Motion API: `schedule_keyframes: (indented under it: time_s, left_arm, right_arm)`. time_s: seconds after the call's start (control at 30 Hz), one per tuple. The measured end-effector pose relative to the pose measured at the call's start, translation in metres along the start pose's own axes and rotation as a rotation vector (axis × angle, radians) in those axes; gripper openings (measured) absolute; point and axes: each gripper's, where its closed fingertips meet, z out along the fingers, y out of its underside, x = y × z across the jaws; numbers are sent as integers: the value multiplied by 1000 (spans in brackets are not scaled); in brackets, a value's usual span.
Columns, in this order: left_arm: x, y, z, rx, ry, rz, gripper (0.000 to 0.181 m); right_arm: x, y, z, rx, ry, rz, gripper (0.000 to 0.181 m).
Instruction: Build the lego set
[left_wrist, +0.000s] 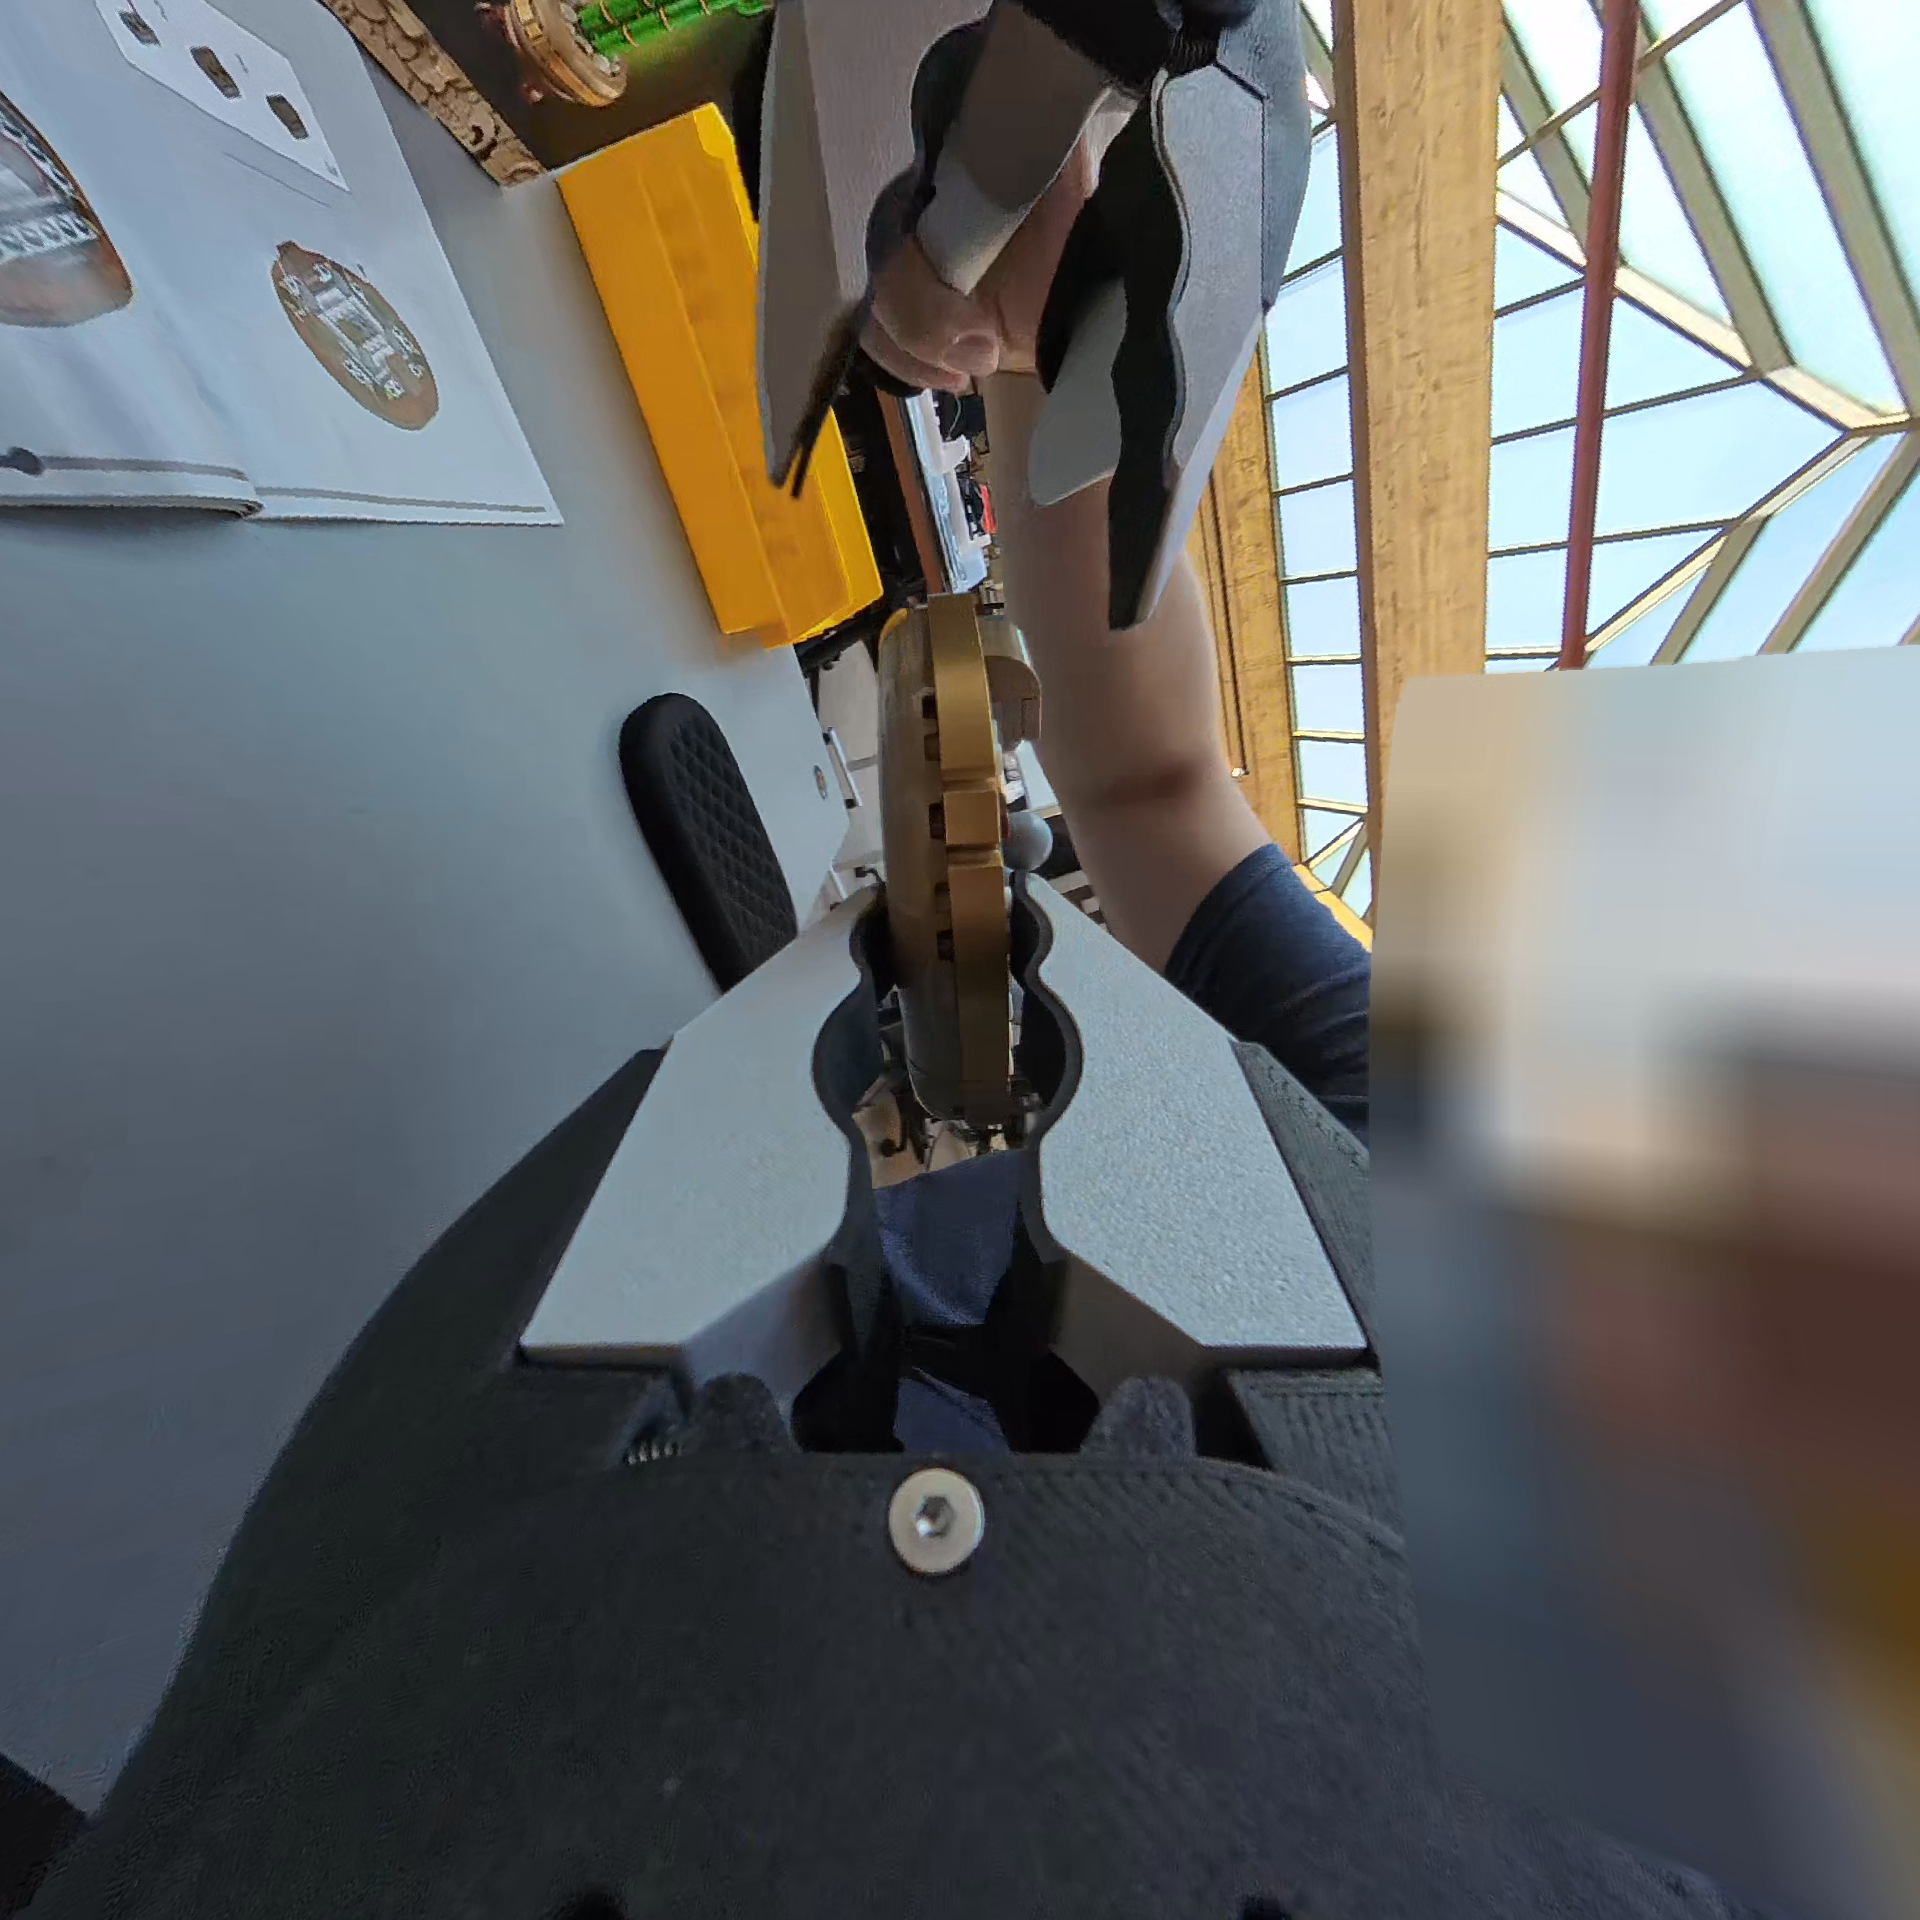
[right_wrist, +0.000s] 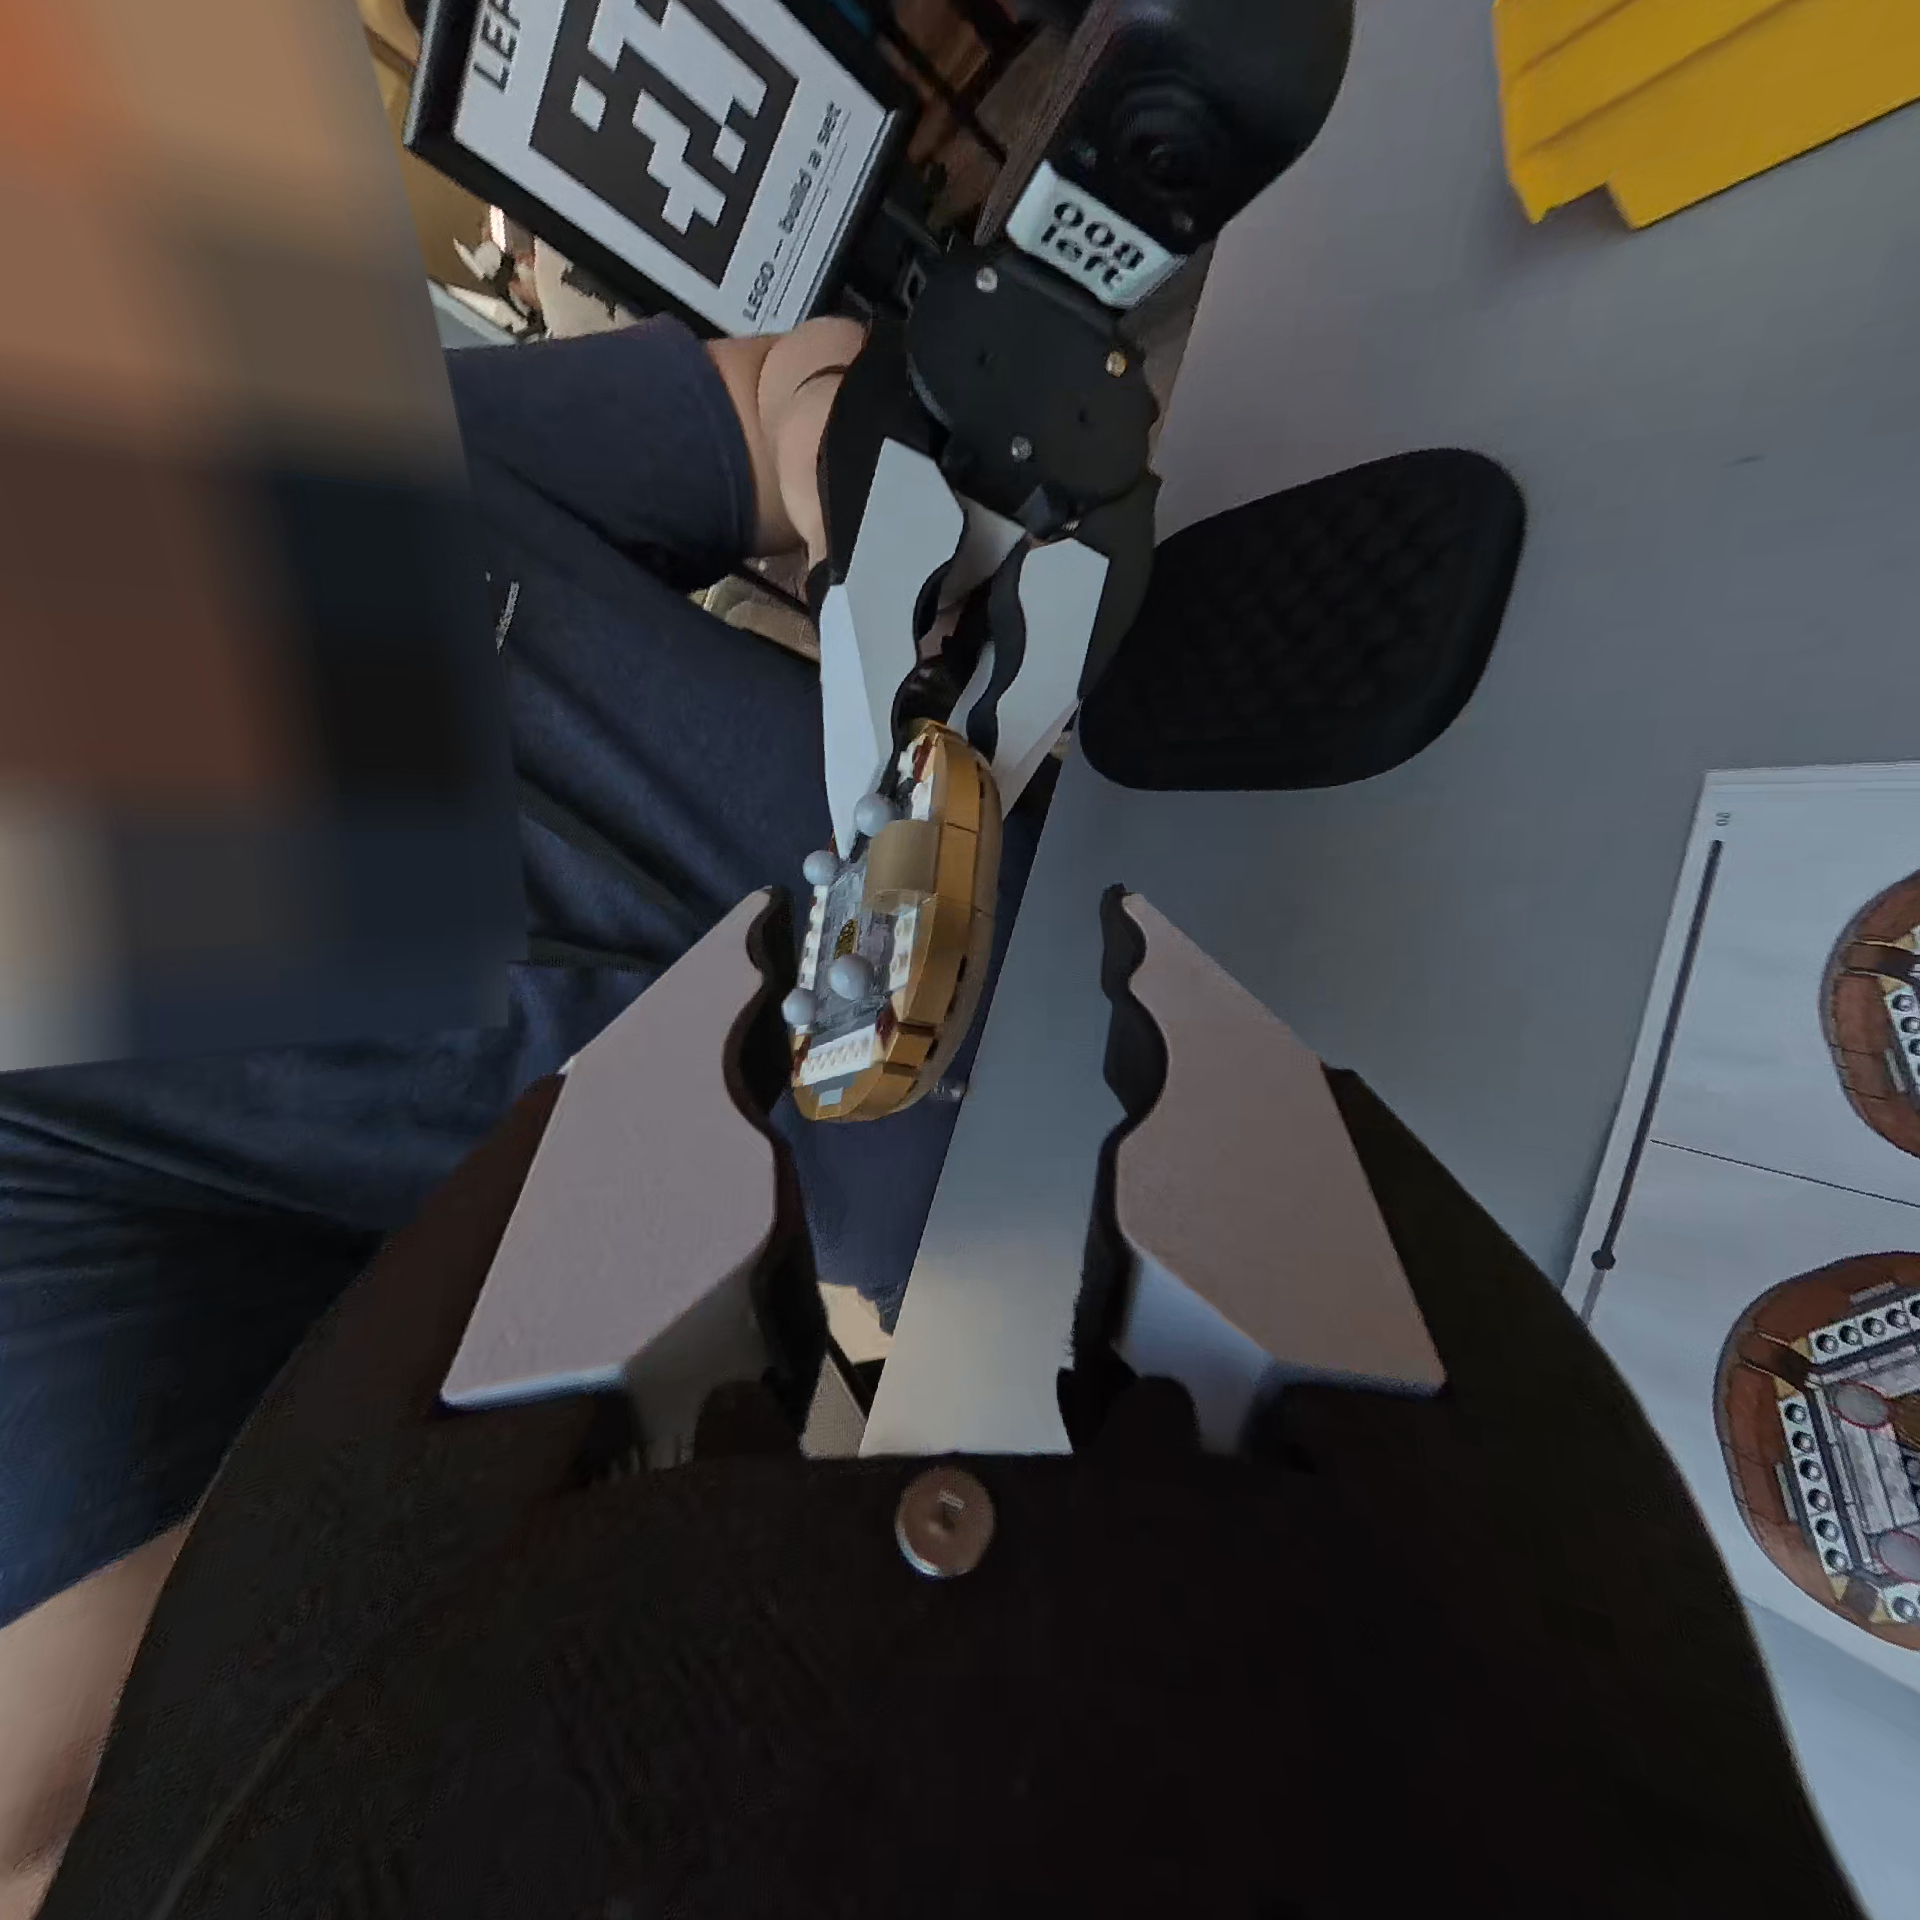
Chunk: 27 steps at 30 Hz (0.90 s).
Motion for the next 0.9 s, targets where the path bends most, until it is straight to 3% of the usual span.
schedule_keyframes:
  time_s: [0.07,0.17,0.27,0.33,0.43,0.9]
  left_arm:
    - [3,2,2,-11,45,-52,19]
    - [4,3,6,-20,80,-99,20]
    - [1,5,9,-31,60,-88,20]
    - [0,6,10,-40,46,-77,19]
    - [-3,8,11,-60,15,-52,20]
    - [-16,13,17,-117,-153,117,20]
  right_arm:
    - [3,-2,2,51,8,47,58]
    - [-2,13,13,-4,-78,179,52]
    - [-6,27,20,-79,-151,291,48]
    - [-11,27,21,-78,-211,332,28]
    - [-10,29,22,-86,-224,370,28]
    - [-7,44,23,-144,-146,235,28]
